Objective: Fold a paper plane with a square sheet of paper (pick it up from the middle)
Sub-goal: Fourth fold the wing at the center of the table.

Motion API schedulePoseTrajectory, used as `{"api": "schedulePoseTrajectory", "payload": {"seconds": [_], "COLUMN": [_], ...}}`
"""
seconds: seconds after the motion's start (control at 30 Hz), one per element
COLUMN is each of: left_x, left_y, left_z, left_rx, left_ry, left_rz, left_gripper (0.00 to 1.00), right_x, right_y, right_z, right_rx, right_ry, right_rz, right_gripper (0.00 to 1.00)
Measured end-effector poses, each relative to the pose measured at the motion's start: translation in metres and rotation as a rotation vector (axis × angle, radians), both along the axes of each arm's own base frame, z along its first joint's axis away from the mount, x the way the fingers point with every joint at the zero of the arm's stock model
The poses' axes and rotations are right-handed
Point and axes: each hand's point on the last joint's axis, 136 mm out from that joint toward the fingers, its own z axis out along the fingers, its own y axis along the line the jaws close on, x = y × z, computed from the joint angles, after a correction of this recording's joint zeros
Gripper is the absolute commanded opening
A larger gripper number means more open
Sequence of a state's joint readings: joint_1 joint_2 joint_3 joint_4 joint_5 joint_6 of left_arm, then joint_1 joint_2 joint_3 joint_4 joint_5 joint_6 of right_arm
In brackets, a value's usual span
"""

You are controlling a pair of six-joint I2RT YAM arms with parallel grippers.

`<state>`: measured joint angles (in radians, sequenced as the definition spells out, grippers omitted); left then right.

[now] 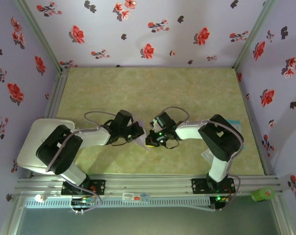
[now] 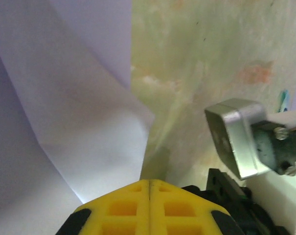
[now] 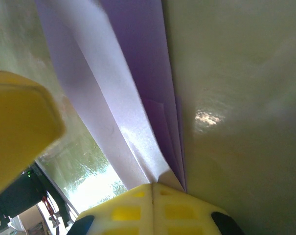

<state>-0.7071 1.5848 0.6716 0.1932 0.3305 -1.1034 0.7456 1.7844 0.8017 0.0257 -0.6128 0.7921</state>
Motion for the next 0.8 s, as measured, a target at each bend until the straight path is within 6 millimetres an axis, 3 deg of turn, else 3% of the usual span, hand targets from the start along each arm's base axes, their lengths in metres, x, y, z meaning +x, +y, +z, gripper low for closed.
{"api": "schedulePoseTrajectory", "payload": {"seconds": [0.43,0.8], "left_x": [-0.009,0.004], "left_y": [0.009,0.021], "left_z": [-0.033,-0.033], "left_rx": [0.046,0.027], "left_ry": [0.054,0.046], "left_rz": [-0.002,0.045], "left_gripper": [0.06,0.06], "right_x": [0.000,-0.002], "right_y": [0.000,0.000], "right_z": [0.000,-0.001], "right_rx": [0.001,0.015], "right_ry": [0.000,-0.004], "right_rz": [0.000,0.004], "right_gripper": [0.00,0.00]}}
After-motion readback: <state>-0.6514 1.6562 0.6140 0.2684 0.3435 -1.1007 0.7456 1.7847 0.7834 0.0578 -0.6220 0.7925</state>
